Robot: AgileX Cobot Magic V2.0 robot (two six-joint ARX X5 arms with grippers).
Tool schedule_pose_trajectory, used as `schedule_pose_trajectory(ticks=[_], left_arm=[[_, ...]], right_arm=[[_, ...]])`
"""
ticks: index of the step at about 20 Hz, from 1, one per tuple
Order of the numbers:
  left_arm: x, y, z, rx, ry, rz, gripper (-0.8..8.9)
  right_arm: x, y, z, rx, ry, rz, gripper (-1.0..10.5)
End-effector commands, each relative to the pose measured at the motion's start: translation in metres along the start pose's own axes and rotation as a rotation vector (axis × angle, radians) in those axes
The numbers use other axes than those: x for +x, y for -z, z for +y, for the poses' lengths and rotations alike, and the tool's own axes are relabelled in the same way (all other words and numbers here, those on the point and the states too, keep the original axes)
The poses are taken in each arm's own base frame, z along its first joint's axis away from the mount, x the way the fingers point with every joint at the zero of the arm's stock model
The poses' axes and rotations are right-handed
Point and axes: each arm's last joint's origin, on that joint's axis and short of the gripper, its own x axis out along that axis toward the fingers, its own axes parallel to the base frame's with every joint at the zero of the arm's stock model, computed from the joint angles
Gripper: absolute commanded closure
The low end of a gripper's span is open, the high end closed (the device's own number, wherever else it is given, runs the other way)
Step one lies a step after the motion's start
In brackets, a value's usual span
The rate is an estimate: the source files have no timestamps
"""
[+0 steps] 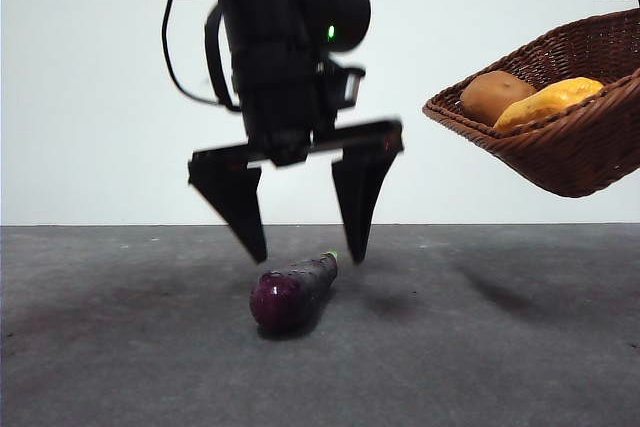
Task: Help me put the vegetables on the table into the basket
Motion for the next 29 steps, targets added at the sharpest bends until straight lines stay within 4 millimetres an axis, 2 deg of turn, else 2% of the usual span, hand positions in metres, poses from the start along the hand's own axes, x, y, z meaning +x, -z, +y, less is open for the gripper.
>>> schedule_pose_trajectory(ticks=[1,3,5,14,23,25,27,29], left_arm=[[0.016,0.0,0.005,-0.028,-0.012,0.043,3.14],[0.019,-0.001,0.006,-0.032,-0.014,0.046,3.29],[0.023,-0.002,0.007,-0.035,-0.012,0.042,4.1],[0.026,-0.005,0.026,-0.077,0.015,0.066,4.09],[0.03,-0.005,0.021,-0.071,0.007,0.063,4.12],[0.032,-0.005,0.02,-0.072,0.009,0.07,4.76],[0.034,-0.004,0.016,-0.063,0.008,0.067,4.78],[0.04,-0.004,0.017,-0.063,-0.008,0.081,5.34]], right_arm=[[0.003,0.002,0.0,-0.007,-0.017,0.032,9.5],[0.003,0.002,0.0,-0.009,-0.021,0.032,9.5],[0.003,0.002,0.0,-0.012,-0.021,0.032,9.5],[0.003,0.002,0.001,-0.013,-0.028,0.032,9.5],[0.003,0.002,0.001,-0.013,-0.042,0.033,9.5],[0.003,0.002,0.002,-0.012,-0.054,0.033,9.5],[0.002,0.002,0.002,-0.012,-0.054,0.033,9.5],[0.003,0.002,0.002,-0.012,-0.055,0.033,9.5]])
